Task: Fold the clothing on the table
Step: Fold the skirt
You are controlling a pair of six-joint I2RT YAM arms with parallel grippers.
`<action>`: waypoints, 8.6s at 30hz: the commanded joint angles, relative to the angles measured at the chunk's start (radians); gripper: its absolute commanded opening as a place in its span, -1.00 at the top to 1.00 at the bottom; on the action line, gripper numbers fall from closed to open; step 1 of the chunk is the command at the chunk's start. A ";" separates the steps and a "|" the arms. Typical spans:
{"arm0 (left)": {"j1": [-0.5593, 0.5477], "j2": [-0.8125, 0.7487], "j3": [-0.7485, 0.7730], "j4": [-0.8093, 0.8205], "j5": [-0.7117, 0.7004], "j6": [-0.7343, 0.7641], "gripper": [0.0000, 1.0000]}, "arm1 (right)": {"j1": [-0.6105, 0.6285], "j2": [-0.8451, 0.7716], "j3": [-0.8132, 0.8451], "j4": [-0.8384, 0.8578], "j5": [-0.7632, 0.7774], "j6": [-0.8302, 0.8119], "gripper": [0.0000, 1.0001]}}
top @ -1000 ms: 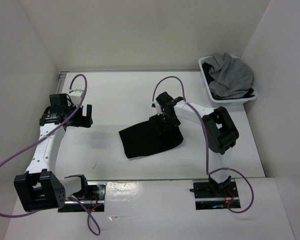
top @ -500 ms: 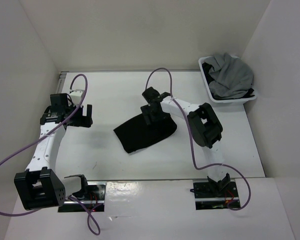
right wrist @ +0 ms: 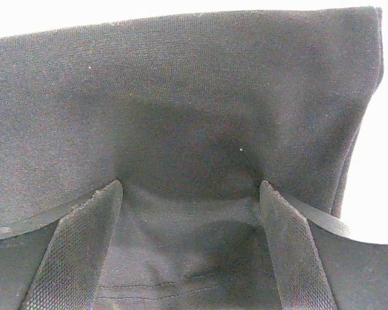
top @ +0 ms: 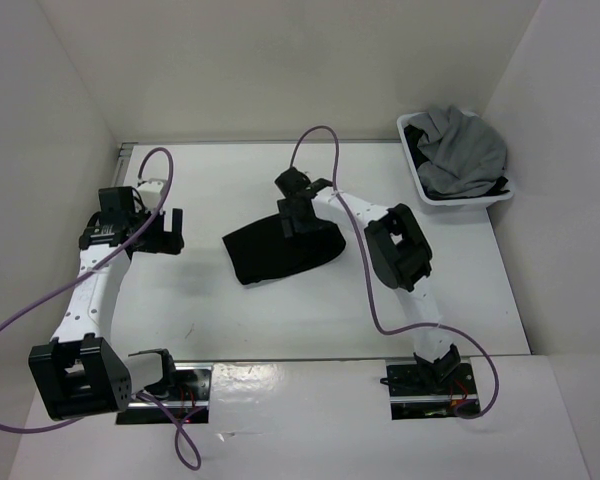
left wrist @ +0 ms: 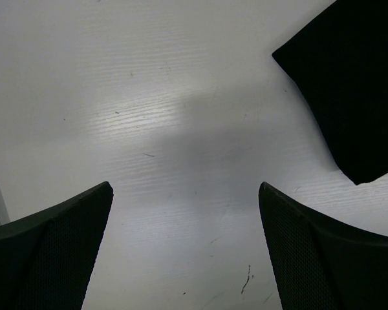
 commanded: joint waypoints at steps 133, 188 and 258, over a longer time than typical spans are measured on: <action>-0.180 0.815 0.319 0.128 0.466 -0.120 0.75 | -0.071 0.064 0.652 -0.399 -0.386 -0.546 1.00; -0.180 0.766 0.301 0.137 0.503 -0.139 0.75 | 0.276 0.295 0.907 -0.355 -0.196 -0.466 0.40; -0.087 1.364 0.815 -0.708 0.992 0.541 0.07 | -0.196 -0.591 -0.366 -0.138 -0.097 -0.560 -0.96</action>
